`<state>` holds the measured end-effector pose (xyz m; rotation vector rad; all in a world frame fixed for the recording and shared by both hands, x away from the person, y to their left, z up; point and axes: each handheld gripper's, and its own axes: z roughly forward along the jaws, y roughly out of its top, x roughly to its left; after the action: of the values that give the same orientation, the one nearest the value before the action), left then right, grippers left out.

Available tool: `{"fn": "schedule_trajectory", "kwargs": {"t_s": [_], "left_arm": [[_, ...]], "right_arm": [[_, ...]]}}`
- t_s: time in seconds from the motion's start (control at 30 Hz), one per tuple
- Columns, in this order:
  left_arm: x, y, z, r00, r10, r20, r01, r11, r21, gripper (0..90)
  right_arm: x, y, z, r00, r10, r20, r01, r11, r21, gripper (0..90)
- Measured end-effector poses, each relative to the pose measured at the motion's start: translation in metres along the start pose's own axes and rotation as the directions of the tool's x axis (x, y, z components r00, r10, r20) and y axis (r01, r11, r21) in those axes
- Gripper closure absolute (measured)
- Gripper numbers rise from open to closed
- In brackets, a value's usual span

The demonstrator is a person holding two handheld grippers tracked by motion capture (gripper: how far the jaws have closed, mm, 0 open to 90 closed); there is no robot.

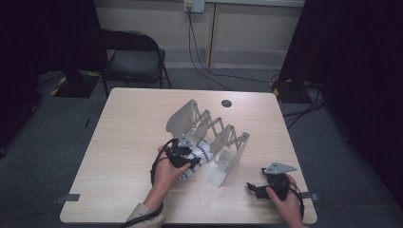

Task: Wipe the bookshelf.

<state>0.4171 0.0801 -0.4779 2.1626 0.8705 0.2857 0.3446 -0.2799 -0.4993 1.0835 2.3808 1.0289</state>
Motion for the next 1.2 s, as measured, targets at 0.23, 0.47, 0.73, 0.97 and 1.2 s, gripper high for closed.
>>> {"fn": "schedule_trajectory", "kwargs": {"t_s": [0.23, 0.47, 0.73, 0.97, 1.2], "left_arm": [[-0.005, -0.013, -0.013, 0.998, 0.062, -0.005, -0.062, 0.9975, 0.034, 36.4], [-0.008, -0.022, -0.013, 0.9966, 0.081, 0.015, -0.082, 0.9938, 0.075, 46.6], [-0.015, -0.017, -0.011, 0.9981, 0.043, 0.044, -0.047, 0.9955, 0.082, 74.5], [-0.018, -0.001, -0.021, 0.9986, 0.003, 0.053, -0.003, 1.0, 0.004, 76.0], [-0.017, 0.036, -0.05, 0.9999, -0.005, 0.016, 0.007, 0.9939, -0.11, 75.9]], "right_arm": [[0.0, 0.0, 0.0, 1.0, 0.0, 0.0, 0.0, 1.0, 0.0, 11.4], [0.0, 0.0, 0.0, 1.0, 0.002, 0.002, -0.002, 1.0, 0.0, 11.4], [0.0, 0.0, 0.0, 1.0, 0.002, 0.001, -0.002, 1.0, 0.0, 11.4], [0.0, 0.0, 0.0, 1.0, 0.002, 0.001, -0.002, 1.0, 0.0, 11.4], [0.0, 0.0, 0.0, 1.0, 0.002, 0.001, -0.002, 1.0, 0.0, 11.4]]}}
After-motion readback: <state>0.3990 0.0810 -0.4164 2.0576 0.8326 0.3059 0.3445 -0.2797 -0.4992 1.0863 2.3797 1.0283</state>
